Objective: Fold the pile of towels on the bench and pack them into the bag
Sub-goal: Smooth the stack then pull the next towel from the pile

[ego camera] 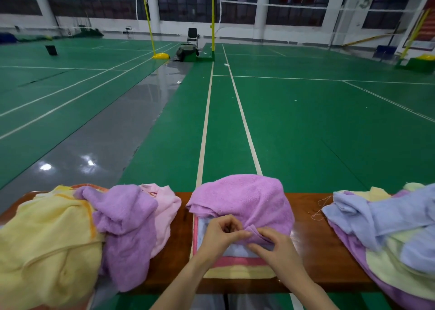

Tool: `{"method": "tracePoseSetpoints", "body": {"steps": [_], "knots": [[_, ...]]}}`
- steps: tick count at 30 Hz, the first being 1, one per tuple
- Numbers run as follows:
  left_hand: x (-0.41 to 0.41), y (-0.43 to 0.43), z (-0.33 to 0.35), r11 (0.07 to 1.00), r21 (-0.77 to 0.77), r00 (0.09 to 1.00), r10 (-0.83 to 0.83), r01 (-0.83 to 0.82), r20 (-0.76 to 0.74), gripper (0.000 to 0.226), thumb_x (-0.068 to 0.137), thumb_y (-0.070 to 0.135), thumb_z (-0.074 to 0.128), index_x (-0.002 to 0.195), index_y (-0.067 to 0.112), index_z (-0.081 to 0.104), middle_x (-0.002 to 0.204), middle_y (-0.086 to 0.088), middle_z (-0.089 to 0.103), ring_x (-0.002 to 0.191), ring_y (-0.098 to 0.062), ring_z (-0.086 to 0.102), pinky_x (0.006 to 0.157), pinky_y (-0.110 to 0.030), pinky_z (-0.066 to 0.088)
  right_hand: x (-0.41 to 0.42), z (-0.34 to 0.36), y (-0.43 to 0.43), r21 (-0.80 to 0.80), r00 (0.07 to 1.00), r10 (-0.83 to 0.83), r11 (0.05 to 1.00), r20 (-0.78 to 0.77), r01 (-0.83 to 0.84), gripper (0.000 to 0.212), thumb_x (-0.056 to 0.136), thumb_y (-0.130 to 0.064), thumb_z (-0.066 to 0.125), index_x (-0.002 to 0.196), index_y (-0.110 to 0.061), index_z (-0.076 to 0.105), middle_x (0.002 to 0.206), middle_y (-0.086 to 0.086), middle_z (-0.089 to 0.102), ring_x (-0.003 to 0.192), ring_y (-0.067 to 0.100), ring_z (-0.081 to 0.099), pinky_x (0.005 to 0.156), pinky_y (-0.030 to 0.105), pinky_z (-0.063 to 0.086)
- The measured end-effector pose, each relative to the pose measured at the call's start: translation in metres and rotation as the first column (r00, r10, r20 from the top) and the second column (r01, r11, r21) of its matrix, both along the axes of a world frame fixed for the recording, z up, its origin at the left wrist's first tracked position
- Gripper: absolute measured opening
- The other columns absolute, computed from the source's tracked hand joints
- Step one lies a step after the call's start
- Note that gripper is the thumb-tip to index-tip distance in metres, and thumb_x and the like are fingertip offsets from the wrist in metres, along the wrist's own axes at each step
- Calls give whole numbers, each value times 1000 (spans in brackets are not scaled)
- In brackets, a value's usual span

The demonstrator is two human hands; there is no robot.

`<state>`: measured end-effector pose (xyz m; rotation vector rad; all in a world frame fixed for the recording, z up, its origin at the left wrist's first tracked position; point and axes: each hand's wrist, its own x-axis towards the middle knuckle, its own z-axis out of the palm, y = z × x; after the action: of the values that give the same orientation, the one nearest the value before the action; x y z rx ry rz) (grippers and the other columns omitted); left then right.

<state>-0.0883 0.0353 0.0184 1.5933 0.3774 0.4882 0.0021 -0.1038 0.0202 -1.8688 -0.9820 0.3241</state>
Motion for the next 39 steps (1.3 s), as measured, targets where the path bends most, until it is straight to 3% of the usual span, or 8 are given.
{"method": "tracePoseSetpoints", "body": {"steps": [4,6,12,20,25,29,34,39], "knots": [[5,0,5,999,-31,999,42,-42,-15,20,72,3,77,74,7,58,49,8,53,49,-1,48,51,-14,40,-4,-5,10,27,973,-130,992,189,127,39,71,-42,63,51,-30,32,56,-15,45,57,-2,41,56,15,30],[7,0,7,999,9,999,41,-41,-27,17,73,10,78,75,10,60,50,10,54,51,1,48,53,-14,39,-1,1,13,39,958,-135,991,252,129,28,74,-49,53,53,-35,41,56,-17,50,59,-4,45,60,16,31],[9,19,29,930,367,991,34,14,-126,32,74,14,76,64,23,47,60,13,48,59,-1,43,59,-17,34,28,58,29,217,984,-161,966,73,142,18,88,-15,64,76,-2,65,70,11,63,61,0,49,60,16,38],[17,78,86,775,632,965,142,31,-222,30,73,21,71,67,26,42,64,10,46,59,-8,38,57,-24,33,74,154,39,424,964,-267,871,-13,247,25,95,-19,50,72,-14,52,64,-1,46,54,-1,39,52,11,35],[9,101,116,532,836,932,220,134,-289,16,75,30,62,72,26,47,59,14,42,60,-9,42,52,-21,26,97,186,35,482,927,-375,814,8,324,27,98,-17,45,71,-17,47,64,-3,40,57,9,34,53,18,32],[11,101,127,322,946,924,372,-39,-89,16,71,19,57,74,21,41,69,10,42,72,-18,41,63,-28,23,108,201,35,510,908,-417,776,-23,370,28,99,-20,43,72,-16,45,65,-4,39,59,10,33,57,24,29],[19,101,146,444,866,853,520,-228,-42,17,83,9,55,76,20,45,68,9,49,67,-16,48,49,-19,26,117,226,34,577,893,-446,713,-65,398,32,99,-21,44,67,-20,40,64,-5,35,59,8,30,54,22,27],[21,122,167,787,537,946,316,-305,73,34,80,-4,64,67,27,64,48,10,55,47,-6,46,47,-14,38,135,245,27,603,868,-480,656,-131,453,32,99,-27,43,68,-19,43,64,-5,38,59,10,34,57,26,31]]}}
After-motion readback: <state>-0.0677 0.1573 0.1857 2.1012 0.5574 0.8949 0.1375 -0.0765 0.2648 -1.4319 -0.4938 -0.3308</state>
